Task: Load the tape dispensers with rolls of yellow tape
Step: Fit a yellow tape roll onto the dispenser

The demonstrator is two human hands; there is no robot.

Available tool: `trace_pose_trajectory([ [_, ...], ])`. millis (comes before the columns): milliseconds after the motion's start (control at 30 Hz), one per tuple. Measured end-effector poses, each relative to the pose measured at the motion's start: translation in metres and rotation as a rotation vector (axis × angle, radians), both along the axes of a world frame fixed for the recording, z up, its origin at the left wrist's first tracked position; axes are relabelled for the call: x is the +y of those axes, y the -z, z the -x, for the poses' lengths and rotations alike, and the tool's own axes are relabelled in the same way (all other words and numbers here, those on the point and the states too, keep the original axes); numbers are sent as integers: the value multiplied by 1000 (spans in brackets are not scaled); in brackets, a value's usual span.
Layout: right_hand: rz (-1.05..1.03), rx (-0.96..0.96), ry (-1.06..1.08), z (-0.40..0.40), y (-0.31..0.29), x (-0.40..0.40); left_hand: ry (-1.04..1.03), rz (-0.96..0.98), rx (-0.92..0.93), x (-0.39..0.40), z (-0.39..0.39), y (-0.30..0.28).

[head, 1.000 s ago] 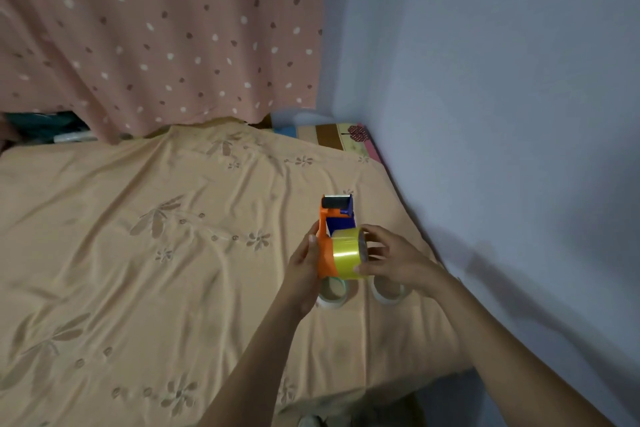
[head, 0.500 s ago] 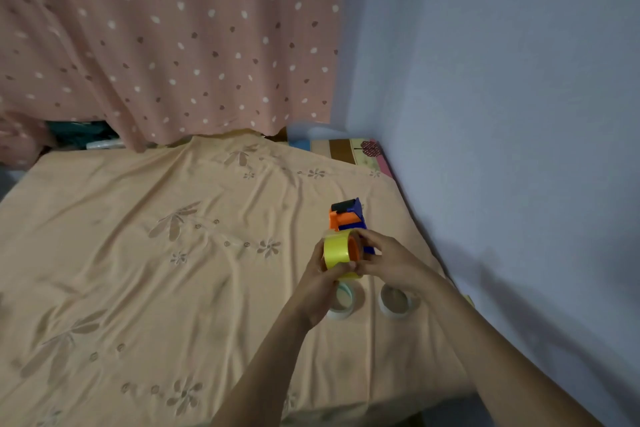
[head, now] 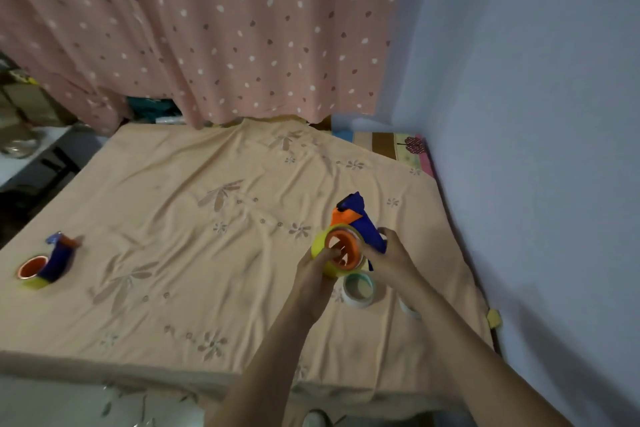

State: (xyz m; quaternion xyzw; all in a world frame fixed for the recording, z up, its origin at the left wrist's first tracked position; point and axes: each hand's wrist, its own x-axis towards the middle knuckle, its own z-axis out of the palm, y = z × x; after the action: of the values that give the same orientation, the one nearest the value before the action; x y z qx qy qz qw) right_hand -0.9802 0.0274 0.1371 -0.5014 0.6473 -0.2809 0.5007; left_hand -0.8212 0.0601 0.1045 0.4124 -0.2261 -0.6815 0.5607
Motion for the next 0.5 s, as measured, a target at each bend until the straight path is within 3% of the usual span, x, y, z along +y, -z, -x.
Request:
trace_pose_trajectory([
  [167, -192, -308, -1, -54, 12, 20, -40, -38, -55, 28, -30, 1],
  [500, -156, -229, -106, -185, 24, 43, -157, -81, -69, 75, -147, 6],
])
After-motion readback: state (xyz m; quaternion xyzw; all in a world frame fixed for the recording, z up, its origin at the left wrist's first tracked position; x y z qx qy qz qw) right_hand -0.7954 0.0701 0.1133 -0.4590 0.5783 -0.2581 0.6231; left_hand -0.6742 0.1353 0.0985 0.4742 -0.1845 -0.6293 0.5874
